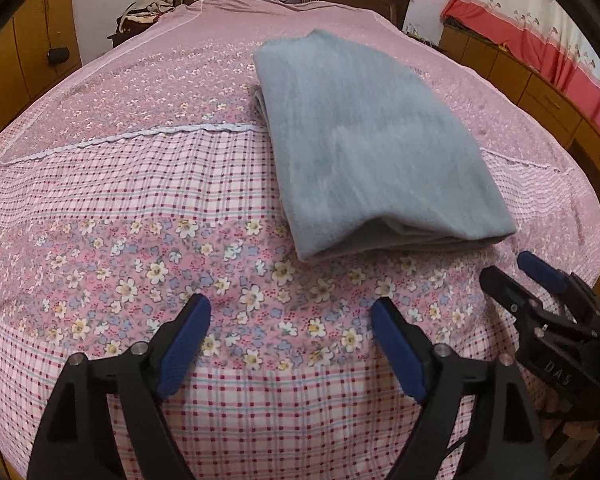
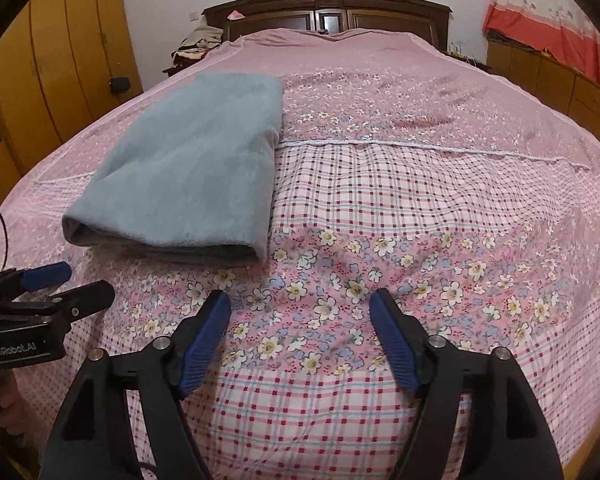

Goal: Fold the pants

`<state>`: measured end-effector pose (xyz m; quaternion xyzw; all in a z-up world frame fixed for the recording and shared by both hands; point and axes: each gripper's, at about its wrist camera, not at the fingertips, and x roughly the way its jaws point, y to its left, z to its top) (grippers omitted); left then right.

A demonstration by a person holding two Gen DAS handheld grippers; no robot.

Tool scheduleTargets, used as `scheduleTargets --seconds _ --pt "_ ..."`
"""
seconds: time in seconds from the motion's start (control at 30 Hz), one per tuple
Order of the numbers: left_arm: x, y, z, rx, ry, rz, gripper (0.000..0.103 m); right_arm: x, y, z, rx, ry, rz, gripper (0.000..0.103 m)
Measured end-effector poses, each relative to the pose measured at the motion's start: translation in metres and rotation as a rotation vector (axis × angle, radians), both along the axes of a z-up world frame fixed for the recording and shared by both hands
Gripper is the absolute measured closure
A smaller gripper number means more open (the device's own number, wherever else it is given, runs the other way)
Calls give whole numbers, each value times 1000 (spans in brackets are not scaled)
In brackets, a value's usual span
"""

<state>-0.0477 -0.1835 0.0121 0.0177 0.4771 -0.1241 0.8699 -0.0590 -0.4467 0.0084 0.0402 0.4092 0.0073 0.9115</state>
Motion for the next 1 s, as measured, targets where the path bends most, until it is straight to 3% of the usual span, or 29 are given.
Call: scheduleTargets --seconds 1.0 --pt "-5 -16 -9 16 -9 9 14 2 0 -2 4 -3 6 26"
